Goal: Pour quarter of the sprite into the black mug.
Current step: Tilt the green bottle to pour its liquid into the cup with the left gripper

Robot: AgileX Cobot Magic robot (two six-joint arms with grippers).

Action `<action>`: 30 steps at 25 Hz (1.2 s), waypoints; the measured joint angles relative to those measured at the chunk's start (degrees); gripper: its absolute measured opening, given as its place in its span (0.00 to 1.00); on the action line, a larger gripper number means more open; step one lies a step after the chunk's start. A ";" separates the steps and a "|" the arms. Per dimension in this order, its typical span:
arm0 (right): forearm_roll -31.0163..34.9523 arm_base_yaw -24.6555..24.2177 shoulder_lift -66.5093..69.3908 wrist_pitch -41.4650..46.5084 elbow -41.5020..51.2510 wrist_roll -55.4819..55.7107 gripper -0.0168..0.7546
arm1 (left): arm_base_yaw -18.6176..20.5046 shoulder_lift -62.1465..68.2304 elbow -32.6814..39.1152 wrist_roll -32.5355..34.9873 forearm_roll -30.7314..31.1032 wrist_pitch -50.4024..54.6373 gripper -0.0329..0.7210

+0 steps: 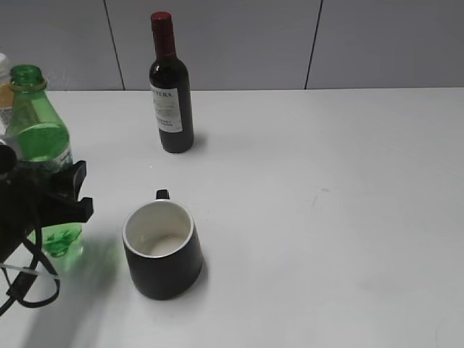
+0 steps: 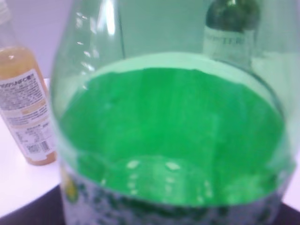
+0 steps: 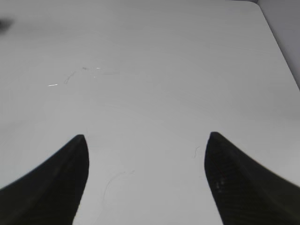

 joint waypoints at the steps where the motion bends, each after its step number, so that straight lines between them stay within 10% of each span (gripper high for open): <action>1: 0.00 0.00 0.00 0.00 0.00 0.00 0.78 | -0.69 -0.43 0.80 0.32 -1.03 0.10 0.66; 11: 0.00 0.00 0.00 0.00 0.00 0.00 0.78 | -3.15 -4.08 2.64 3.12 -3.89 0.14 0.66; 30: 0.00 0.00 0.00 0.00 0.00 0.00 0.78 | -3.15 -4.08 2.84 29.82 -5.63 0.20 0.66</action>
